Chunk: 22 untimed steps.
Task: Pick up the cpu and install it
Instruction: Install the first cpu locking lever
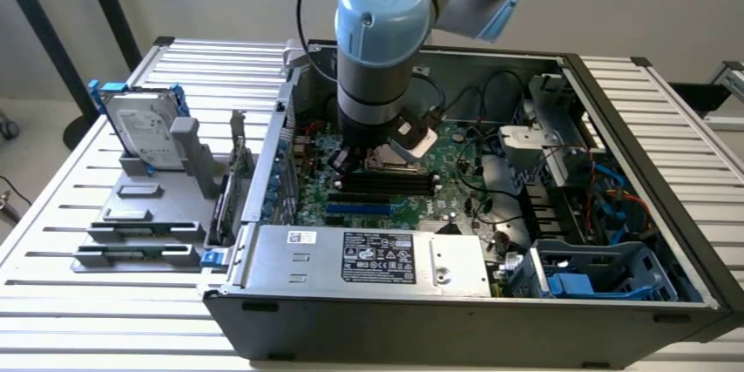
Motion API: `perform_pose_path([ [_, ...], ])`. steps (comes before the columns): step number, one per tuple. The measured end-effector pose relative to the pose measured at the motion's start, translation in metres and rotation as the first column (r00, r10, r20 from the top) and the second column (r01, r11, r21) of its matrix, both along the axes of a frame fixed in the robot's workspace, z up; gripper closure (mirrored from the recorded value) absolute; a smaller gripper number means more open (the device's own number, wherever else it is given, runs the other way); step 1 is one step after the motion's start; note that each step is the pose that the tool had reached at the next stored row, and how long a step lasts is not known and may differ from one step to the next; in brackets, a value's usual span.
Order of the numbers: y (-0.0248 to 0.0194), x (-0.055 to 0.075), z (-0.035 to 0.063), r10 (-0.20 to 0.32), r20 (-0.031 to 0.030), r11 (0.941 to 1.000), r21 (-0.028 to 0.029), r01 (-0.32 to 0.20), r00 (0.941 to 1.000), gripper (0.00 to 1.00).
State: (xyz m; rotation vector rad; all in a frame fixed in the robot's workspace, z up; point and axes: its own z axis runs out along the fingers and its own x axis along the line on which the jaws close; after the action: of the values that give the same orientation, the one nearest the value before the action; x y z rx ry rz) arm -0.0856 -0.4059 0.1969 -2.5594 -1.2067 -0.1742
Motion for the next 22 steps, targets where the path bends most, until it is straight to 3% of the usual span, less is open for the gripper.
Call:
perform_pose_path([
  [4, 0.0011, 0.000, -0.0023, 0.004, 0.0007, 1.0000, -0.0021, -0.004, 1.0000, 0.89],
  [8, 0.0025, 0.000, -0.0041, 0.007, 0.0011, 0.9999, -0.0085, -0.007, 1.0000, 0.89],
  [10, 0.0034, 0.000, -0.0043, 0.009, 0.0010, 0.9998, -0.0178, -0.009, 1.0000, 0.89],
  [13, 0.0037, 0.000, -0.0043, 0.011, 0.0008, 0.9991, -0.0418, -0.011, 0.9999, 0.89],
  [14, 0.0039, 0.000, -0.0045, 0.011, 0.0009, 0.9988, -0.0476, -0.011, 0.9999, 0.89],
  [19, 0.0044, -0.001, 0.0016, 0.012, 0.0005, 0.9986, -0.0511, -0.012, 0.9999, 0.89],
  [22, 0.0090, 0.000, 0.0069, 0.012, 0.0007, 0.9987, -0.0500, -0.012, 0.9999, 0.89],
])
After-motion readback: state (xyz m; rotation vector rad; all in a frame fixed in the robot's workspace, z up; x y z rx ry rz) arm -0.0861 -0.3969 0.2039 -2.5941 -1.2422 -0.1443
